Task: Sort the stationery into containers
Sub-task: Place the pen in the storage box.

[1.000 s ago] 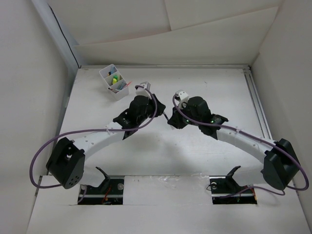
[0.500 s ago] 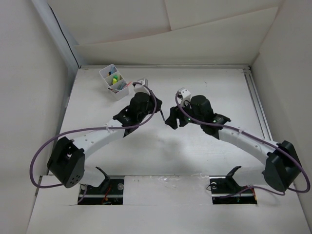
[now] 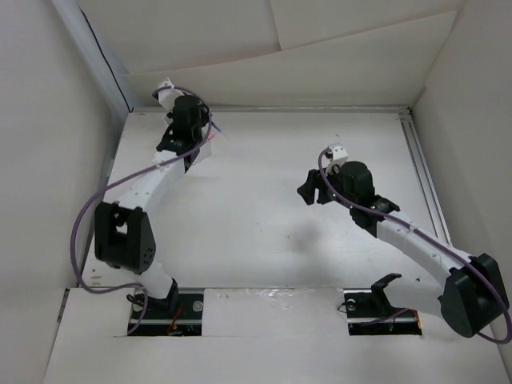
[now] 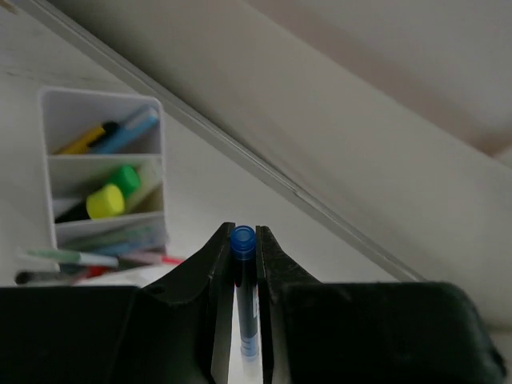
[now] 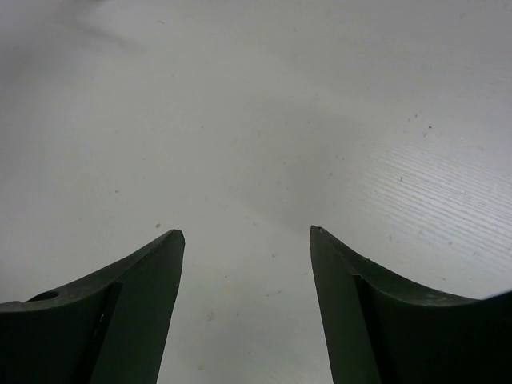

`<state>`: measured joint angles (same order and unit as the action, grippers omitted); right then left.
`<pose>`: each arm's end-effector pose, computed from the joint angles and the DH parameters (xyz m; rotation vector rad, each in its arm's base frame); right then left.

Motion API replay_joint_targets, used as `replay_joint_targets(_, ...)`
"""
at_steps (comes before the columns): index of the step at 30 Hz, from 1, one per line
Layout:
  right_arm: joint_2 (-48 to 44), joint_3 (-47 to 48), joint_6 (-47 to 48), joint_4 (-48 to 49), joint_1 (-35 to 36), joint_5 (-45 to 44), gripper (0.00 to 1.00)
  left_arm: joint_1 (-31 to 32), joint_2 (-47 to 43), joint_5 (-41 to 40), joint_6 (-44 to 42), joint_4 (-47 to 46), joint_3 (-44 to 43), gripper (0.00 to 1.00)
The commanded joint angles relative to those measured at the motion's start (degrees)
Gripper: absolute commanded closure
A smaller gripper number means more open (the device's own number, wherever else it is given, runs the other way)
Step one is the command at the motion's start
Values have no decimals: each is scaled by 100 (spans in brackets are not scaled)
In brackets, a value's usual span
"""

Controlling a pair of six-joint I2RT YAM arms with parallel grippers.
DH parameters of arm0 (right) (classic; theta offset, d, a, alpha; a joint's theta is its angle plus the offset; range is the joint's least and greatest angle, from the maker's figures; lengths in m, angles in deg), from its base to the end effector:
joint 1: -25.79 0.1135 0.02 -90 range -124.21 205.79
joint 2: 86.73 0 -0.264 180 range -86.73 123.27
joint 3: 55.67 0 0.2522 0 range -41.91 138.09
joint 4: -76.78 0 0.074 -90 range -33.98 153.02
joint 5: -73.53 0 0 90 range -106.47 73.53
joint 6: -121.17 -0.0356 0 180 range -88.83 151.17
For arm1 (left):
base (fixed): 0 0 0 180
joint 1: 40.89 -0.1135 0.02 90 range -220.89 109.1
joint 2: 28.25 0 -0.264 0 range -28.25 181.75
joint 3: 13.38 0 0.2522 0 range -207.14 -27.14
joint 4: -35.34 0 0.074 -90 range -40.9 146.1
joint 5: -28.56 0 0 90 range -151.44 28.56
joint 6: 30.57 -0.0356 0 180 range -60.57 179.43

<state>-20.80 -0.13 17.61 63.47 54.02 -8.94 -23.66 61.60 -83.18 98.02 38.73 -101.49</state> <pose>0.2273 0.1273 0.2651 -0.3456 2.0014 0.5974 0.3650 -0.0994 0.3603 -0.5891 1.5641 -0.4251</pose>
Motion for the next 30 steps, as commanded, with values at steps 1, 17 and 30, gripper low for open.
replay_joint_targets(1,-194,50,-85,403,112,-241,30,-395,647,-655,-131,649,-869,100)
replay_joint_targets(17,-361,50,-32,403,350,-339,30,-519,2213,-2449,-1863,441,-2208,100)
replay_joint_targets(30,-537,50,-32,403,403,-340,30,-396,2266,-2739,-2066,-342,-1346,100)
